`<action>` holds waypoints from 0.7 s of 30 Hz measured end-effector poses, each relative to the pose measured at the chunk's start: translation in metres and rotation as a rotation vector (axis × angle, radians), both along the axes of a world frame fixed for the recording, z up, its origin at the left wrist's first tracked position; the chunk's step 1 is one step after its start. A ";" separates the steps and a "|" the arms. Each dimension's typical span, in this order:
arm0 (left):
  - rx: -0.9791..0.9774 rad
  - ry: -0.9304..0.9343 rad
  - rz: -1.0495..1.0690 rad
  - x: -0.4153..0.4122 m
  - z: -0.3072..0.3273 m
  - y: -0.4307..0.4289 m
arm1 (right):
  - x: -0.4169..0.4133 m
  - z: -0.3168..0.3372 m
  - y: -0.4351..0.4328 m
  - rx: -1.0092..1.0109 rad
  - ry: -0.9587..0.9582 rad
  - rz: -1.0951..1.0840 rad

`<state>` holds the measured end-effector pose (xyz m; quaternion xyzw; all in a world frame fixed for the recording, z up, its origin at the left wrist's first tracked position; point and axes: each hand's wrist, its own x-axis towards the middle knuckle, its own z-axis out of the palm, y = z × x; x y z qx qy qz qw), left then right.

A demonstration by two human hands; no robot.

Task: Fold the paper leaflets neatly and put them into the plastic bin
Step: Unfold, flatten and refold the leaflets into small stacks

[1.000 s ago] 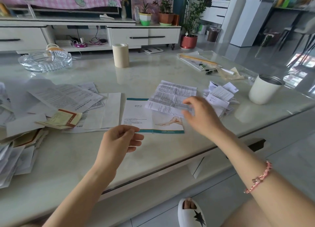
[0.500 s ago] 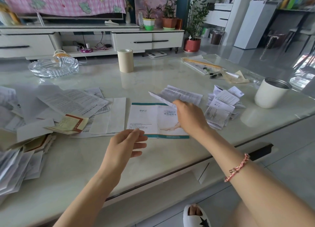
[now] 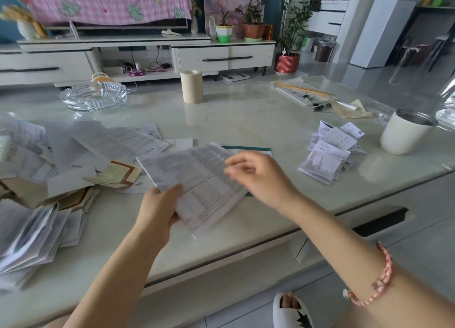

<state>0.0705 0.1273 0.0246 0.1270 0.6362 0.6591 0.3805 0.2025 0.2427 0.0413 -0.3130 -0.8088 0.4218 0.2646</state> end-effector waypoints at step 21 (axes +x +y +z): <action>0.244 0.150 -0.393 -0.041 0.008 -0.010 | 0.033 0.001 0.060 -0.887 0.256 0.418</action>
